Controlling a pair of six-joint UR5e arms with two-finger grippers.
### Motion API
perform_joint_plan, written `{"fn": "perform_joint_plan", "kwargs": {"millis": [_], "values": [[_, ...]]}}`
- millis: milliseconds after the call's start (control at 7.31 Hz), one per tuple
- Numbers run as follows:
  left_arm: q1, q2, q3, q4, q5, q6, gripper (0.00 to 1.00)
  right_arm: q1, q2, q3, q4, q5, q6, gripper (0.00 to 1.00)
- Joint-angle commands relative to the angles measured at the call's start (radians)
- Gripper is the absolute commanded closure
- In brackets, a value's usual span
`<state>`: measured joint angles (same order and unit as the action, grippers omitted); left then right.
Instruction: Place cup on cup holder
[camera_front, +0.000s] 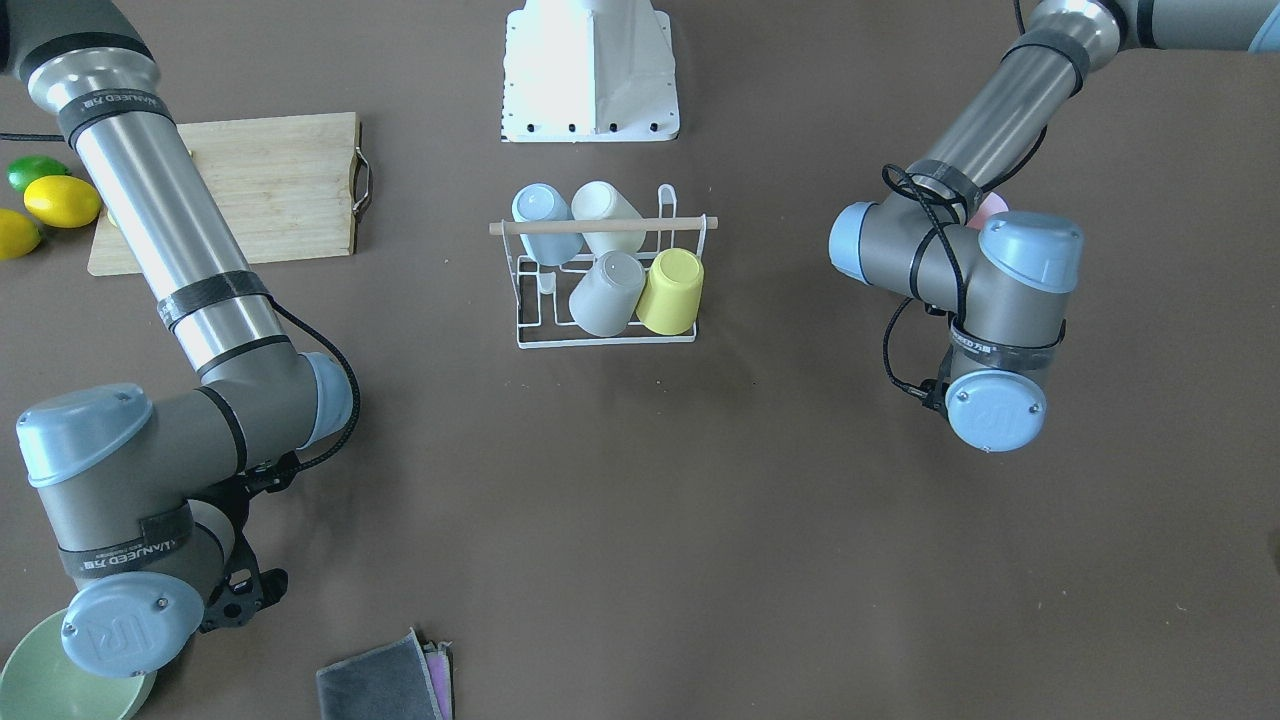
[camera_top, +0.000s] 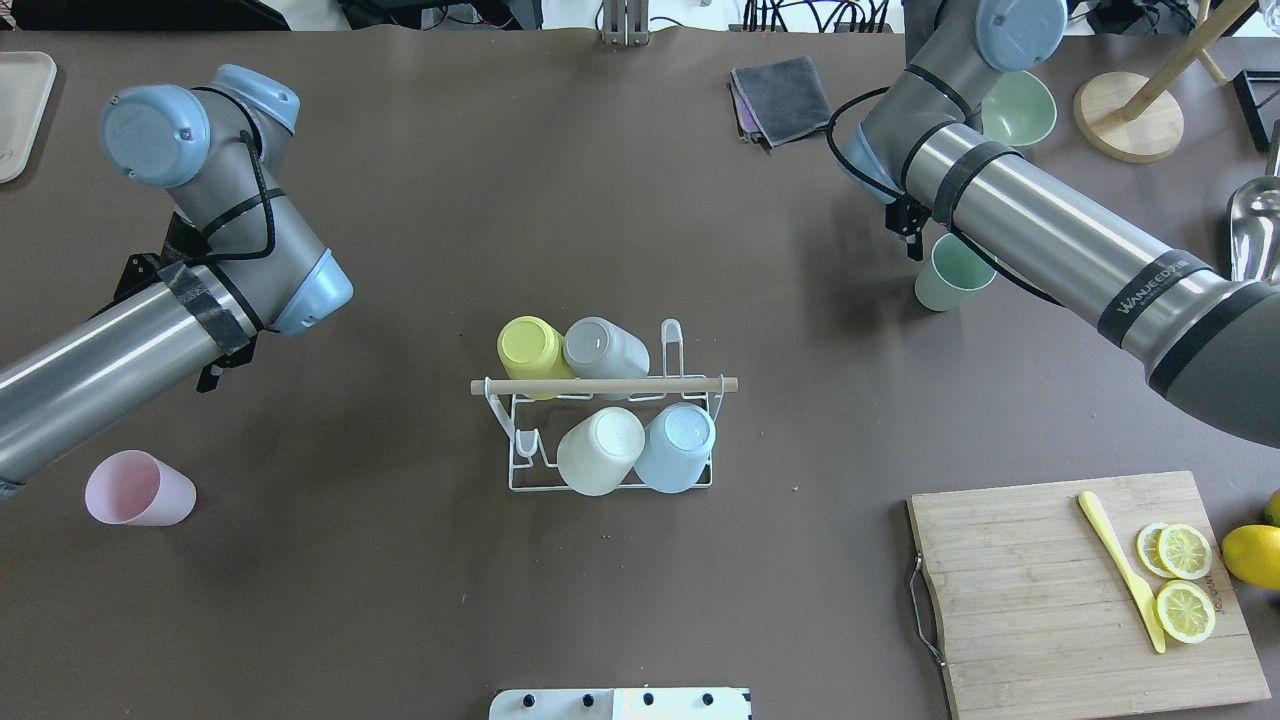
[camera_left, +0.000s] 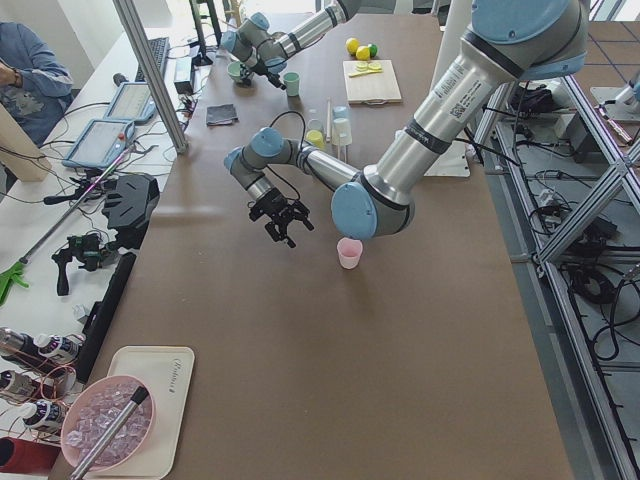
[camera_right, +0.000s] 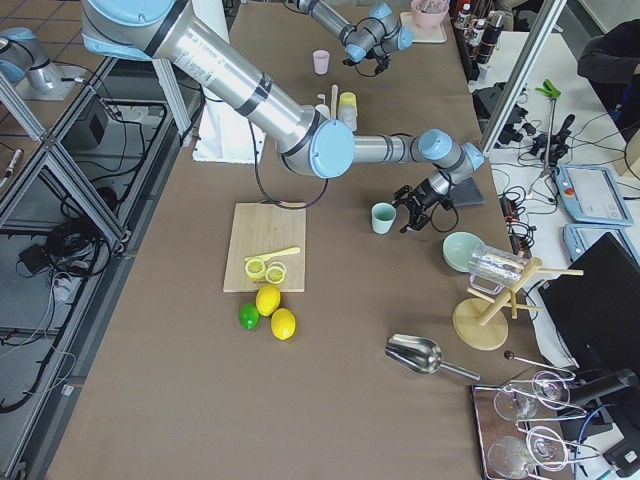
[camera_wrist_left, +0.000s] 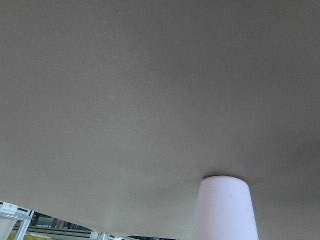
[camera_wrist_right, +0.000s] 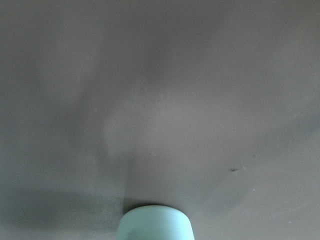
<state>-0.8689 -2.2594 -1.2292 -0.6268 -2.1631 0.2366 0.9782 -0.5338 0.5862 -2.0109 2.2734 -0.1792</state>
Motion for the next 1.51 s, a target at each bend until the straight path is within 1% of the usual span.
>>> {"fn": "perform_joint_plan", "kwargs": {"millis": [0, 137, 411, 547, 684, 821, 958, 1095, 1368], "values": [[0.019, 0.020, 0.005, 0.004, -0.086, 0.003, 0.02, -0.006, 0.002, -0.019, -0.015, 0.035, 0.003, 0.00], [0.042, 0.020, 0.007, 0.004, -0.086, 0.015, 0.02, -0.007, 0.002, -0.019, -0.020, 0.035, 0.003, 0.00], [0.073, 0.021, 0.011, 0.044, -0.061, 0.076, 0.02, -0.009, 0.002, -0.019, -0.048, 0.040, 0.003, 0.00], [0.083, 0.021, 0.011, 0.048, -0.022, 0.076, 0.02, -0.012, 0.002, -0.019, -0.061, 0.046, -0.002, 0.00], [0.099, 0.021, 0.011, 0.050, -0.003, 0.076, 0.02, -0.012, 0.000, -0.019, -0.062, 0.049, -0.002, 0.00], [0.105, 0.021, 0.011, 0.088, 0.037, 0.078, 0.02, -0.019, -0.002, -0.017, -0.062, 0.051, -0.005, 0.00], [0.122, 0.020, 0.010, 0.090, 0.045, 0.076, 0.02, -0.030, -0.006, -0.017, -0.062, 0.054, -0.002, 0.00], [0.134, 0.020, 0.010, 0.091, 0.078, 0.076, 0.02, -0.032, -0.008, -0.019, -0.063, 0.054, -0.005, 0.00], [0.154, 0.029, 0.005, 0.094, 0.072, 0.075, 0.02, -0.033, -0.011, -0.019, -0.063, 0.054, -0.005, 0.00]]}}
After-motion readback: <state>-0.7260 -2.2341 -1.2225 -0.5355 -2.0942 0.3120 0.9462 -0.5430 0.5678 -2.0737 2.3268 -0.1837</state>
